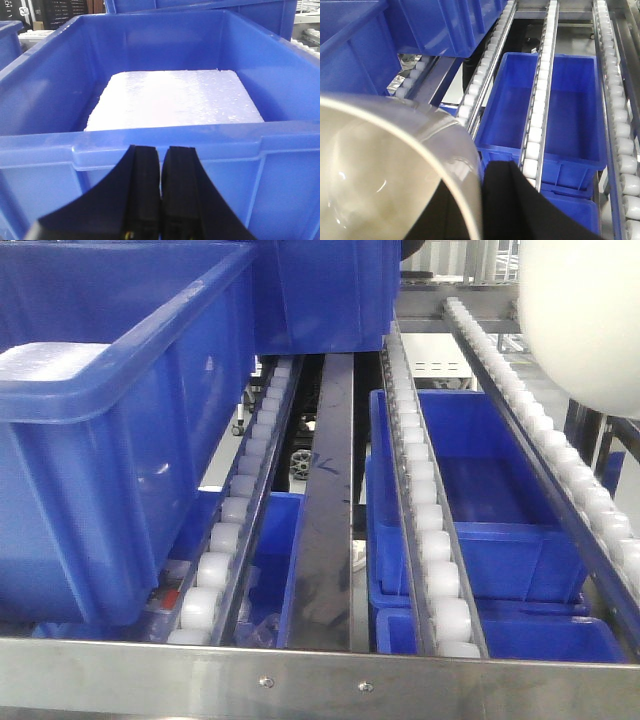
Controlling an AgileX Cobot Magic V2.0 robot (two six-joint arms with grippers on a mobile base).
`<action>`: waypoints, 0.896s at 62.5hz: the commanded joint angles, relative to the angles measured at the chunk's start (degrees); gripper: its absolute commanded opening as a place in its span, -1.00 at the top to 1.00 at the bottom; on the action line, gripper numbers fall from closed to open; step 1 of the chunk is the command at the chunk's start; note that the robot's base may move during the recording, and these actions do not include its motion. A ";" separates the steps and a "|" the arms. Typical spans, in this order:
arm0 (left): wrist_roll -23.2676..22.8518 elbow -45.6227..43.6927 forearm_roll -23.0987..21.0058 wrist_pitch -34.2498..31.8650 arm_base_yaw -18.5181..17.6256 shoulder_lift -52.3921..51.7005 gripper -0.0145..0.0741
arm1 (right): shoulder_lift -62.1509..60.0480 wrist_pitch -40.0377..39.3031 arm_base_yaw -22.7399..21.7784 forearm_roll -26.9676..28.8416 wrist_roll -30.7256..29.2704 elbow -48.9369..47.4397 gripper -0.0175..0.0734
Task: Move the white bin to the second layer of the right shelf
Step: 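Lower the white bin with the right gripper onto the roller track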
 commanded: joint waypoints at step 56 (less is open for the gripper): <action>-0.20 2.11 -0.31 -4.81 -0.21 -0.80 0.48 | 40.74 1.23 -7.25 0.21 -0.03 -25.10 0.49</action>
